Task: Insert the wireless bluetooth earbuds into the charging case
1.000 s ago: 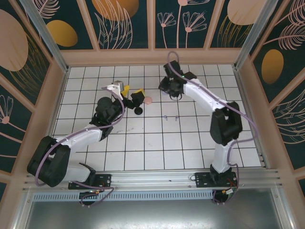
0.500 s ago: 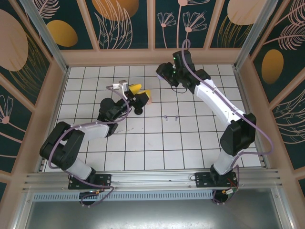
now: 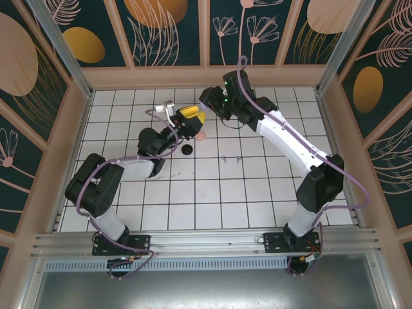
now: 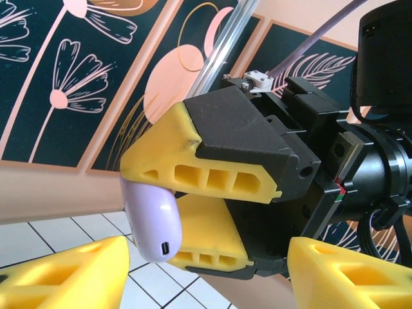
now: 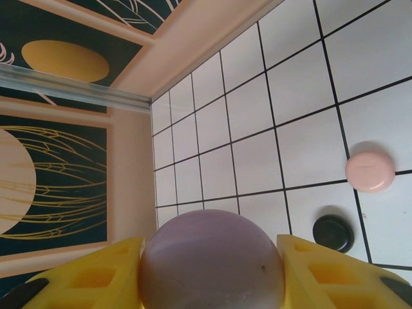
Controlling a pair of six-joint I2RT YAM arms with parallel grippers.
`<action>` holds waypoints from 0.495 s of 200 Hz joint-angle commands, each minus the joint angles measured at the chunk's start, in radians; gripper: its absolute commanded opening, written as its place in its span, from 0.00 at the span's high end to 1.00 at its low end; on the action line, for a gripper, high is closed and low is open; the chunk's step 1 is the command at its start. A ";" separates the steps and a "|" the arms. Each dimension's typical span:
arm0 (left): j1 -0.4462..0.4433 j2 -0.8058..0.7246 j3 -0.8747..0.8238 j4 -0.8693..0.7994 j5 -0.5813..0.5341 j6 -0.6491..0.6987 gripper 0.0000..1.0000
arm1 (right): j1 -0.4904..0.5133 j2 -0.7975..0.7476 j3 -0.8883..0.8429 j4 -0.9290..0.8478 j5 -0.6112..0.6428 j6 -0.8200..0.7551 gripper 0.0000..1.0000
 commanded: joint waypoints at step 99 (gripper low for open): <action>0.004 0.085 0.091 0.097 0.031 -0.040 0.51 | 0.039 -0.058 0.048 0.052 -0.022 0.034 0.65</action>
